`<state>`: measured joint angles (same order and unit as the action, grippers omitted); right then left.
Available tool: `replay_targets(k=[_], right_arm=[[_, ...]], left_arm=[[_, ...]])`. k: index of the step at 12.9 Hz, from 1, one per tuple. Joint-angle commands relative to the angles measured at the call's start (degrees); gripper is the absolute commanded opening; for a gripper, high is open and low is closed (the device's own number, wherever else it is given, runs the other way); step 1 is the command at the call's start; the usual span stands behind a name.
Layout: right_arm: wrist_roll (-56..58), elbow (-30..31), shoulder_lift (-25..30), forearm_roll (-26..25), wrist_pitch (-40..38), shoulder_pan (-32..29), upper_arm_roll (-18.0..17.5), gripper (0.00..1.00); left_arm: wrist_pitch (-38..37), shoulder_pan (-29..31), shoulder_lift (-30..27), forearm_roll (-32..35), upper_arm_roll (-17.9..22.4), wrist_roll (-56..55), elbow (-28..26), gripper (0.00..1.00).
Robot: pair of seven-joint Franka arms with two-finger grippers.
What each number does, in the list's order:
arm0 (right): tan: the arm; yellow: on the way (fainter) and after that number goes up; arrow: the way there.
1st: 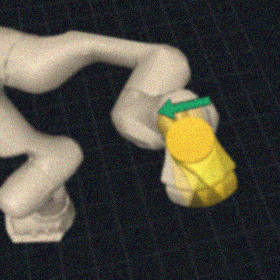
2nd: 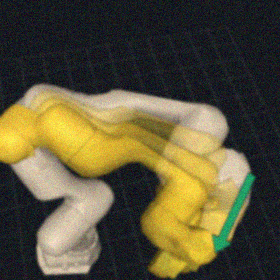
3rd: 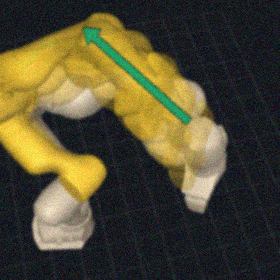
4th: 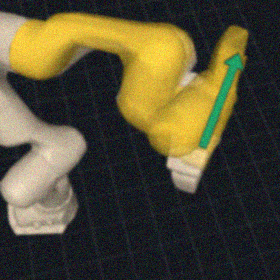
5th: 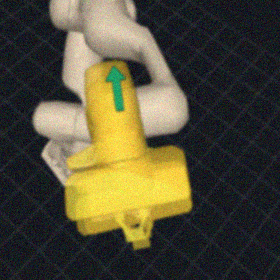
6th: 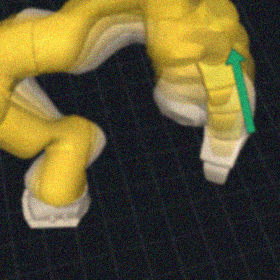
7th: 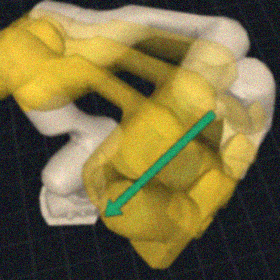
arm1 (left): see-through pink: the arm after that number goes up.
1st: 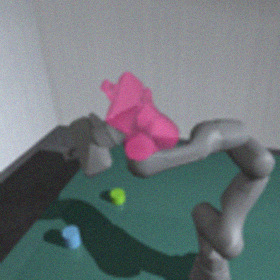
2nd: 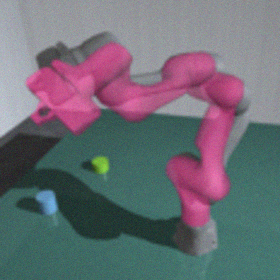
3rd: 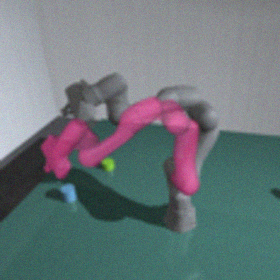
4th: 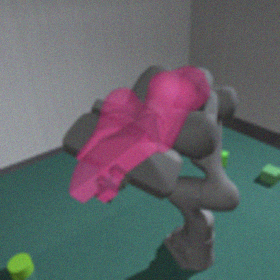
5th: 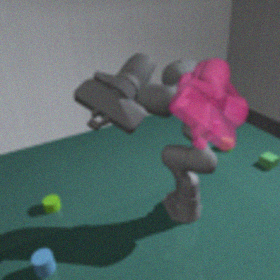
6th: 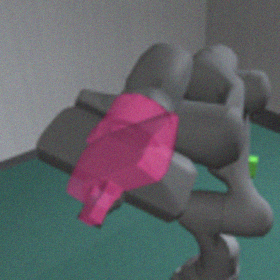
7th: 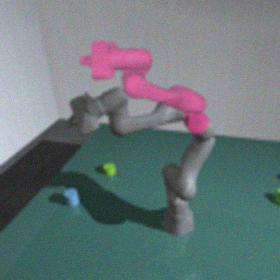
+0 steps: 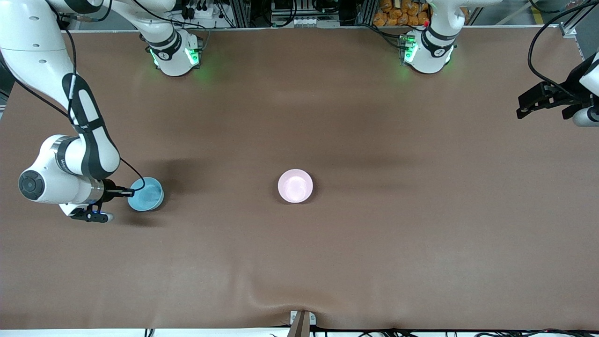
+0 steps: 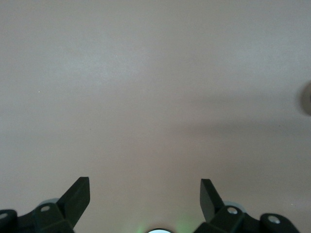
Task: Stack pink and blue bowls on white bowl
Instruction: 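Reach the right gripper to the light blue bowl while the left gripper retracts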
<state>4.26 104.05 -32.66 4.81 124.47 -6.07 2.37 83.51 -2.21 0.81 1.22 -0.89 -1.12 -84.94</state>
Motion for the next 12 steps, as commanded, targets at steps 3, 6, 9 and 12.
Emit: replay_targets(k=[3,6,9,12], right_arm=[[0.2,-0.1,6.0,0.9,-3.0,0.0,-3.4,0.0],[-2.2,-0.2,9.3,7.0,-6.1,0.1,-6.5,0.0],[-8.4,-0.3,10.9,10.4,-7.3,3.2,-8.0,0.0],[-20.1,-0.9,11.0,10.5,-6.7,10.6,-7.9,0.0]], left_arm=[[-0.4,0.1,0.9,-0.3,-0.2,0.0,1.2,1.0],[-0.4,0.2,0.7,-0.9,-0.4,0.2,1.2,1.0],[-0.4,0.5,0.7,-1.0,-0.4,0.6,1.2,1.0],[-0.4,0.2,0.8,-0.7,-0.4,0.4,1.3,1.0]])
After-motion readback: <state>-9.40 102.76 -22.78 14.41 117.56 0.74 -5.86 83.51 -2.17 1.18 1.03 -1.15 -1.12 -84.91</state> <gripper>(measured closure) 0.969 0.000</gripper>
